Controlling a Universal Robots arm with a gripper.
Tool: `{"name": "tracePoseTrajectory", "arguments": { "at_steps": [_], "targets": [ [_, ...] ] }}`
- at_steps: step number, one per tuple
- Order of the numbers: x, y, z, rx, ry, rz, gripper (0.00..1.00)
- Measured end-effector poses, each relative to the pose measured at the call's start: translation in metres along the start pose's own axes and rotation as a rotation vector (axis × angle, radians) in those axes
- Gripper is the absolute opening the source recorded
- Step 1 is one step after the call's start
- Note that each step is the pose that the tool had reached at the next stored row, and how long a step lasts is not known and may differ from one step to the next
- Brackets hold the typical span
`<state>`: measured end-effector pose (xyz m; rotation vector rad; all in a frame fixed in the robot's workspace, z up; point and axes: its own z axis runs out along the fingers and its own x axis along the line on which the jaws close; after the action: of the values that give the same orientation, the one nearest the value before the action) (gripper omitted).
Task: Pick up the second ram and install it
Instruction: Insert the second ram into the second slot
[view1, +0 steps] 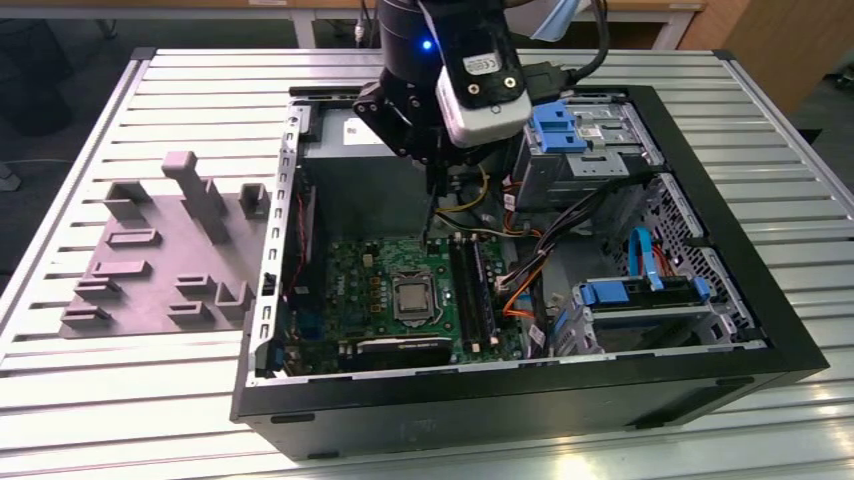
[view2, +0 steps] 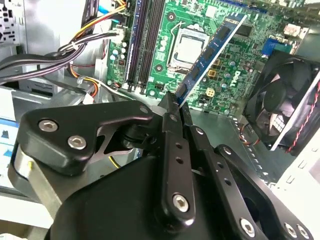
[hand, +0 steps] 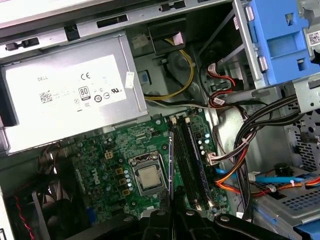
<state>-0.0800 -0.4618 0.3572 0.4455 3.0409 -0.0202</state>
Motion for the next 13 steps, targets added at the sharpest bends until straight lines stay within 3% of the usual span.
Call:
{"name": "tracePoseTrajectory", "arguments": {
  "at_steps": [13],
  "targets": [
    [0.0, 0.0, 0.0, -0.0069, -0.0003, -0.1, 0.14]
  ]
}}
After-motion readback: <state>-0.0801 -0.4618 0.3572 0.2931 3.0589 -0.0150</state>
